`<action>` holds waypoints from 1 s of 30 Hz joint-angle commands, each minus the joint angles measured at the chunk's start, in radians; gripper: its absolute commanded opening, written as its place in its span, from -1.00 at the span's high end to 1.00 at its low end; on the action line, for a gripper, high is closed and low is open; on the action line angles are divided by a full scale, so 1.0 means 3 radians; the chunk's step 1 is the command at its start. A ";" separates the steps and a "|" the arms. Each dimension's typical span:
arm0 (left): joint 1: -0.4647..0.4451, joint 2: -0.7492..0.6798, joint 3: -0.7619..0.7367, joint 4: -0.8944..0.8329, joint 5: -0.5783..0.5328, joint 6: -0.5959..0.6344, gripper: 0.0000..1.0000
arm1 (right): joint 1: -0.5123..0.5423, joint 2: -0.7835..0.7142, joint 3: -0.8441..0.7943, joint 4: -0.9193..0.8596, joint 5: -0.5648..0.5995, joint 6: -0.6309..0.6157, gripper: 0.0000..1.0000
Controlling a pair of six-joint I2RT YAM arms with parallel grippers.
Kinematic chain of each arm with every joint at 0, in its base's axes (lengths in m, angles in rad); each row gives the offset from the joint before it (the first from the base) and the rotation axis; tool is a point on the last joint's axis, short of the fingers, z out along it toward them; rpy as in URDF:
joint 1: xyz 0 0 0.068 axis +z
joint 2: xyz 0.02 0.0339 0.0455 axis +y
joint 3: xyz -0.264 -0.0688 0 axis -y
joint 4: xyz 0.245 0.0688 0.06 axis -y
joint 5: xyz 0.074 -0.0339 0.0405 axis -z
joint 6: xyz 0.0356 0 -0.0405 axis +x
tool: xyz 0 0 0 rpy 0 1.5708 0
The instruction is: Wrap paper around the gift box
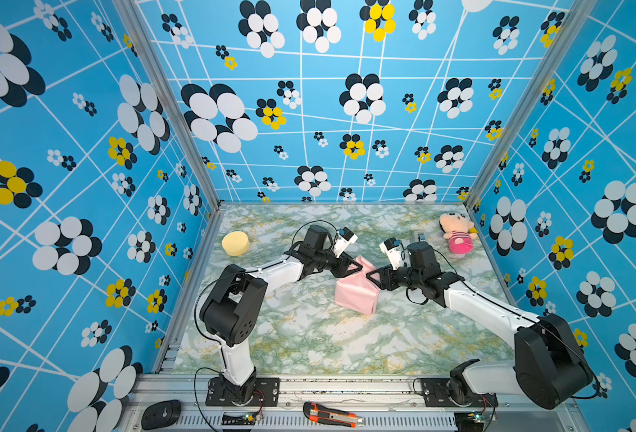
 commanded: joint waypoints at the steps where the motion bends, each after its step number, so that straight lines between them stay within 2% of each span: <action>1: 0.0013 -0.0031 -0.0146 -0.0220 -0.0073 0.0123 0.11 | -0.0101 -0.0040 0.0175 -0.0267 -0.0300 -0.0279 -0.18; 6: 0.0013 -0.0072 -0.0182 -0.0206 -0.0090 0.0128 0.11 | -0.0162 -0.0022 0.0286 -0.0200 -0.0623 -0.0461 -0.21; 10: 0.0008 -0.0112 -0.0210 -0.0179 -0.0088 0.0108 0.11 | -0.0162 0.0102 0.0381 -0.0270 -0.0638 -0.0785 -0.19; 14: 0.0006 -0.0128 -0.0228 -0.0142 -0.0100 0.0086 0.11 | -0.0156 0.0176 0.0421 -0.0258 -0.0624 -0.1027 -0.07; 21: 0.0008 -0.0164 -0.0233 -0.0180 -0.0130 0.0101 0.11 | -0.0037 0.0475 0.0642 -0.0313 -0.0745 -0.1249 -0.01; 23: 0.0008 -0.0186 -0.0240 -0.0216 -0.0166 0.0113 0.07 | -0.0032 0.0528 0.0677 -0.0299 -0.0793 -0.1263 0.13; 26: 0.0013 -0.0254 -0.0301 -0.0219 -0.0218 0.0128 0.02 | -0.0034 0.0579 0.0704 -0.0300 -0.0806 -0.1323 0.52; 30: 0.0041 -0.0344 -0.0366 -0.0250 -0.0293 0.0120 -0.04 | -0.0026 0.0595 0.0712 -0.0365 -0.0779 -0.1440 0.70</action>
